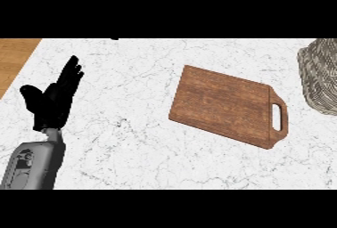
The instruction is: Pick the tomato from the cutting board and place it in the basket
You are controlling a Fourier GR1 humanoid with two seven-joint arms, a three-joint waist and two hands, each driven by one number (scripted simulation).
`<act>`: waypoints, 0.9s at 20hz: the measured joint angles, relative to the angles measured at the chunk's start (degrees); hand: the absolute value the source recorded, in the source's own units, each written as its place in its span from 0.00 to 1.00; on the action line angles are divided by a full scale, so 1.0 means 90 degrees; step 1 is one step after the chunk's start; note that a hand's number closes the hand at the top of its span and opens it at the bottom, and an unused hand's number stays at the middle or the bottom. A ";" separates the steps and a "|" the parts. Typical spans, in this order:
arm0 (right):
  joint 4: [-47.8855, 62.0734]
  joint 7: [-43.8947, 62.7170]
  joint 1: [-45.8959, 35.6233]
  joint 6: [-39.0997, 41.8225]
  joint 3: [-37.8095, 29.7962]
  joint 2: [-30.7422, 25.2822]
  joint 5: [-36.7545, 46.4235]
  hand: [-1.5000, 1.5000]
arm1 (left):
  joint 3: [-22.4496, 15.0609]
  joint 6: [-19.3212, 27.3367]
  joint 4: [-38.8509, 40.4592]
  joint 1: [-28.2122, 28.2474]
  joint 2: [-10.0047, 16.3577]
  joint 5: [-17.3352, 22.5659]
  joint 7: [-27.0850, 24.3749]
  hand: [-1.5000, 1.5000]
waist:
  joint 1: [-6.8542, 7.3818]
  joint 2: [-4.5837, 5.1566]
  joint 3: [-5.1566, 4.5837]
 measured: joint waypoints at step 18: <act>-0.0263 -0.0084 0.0575 0.0429 -0.0064 0.0035 -0.0160 1.00 | -0.0037 0.0079 0.0010 0.0036 -0.0071 -0.0080 -0.0089 0.50 | -0.0036 0.0007 0.0006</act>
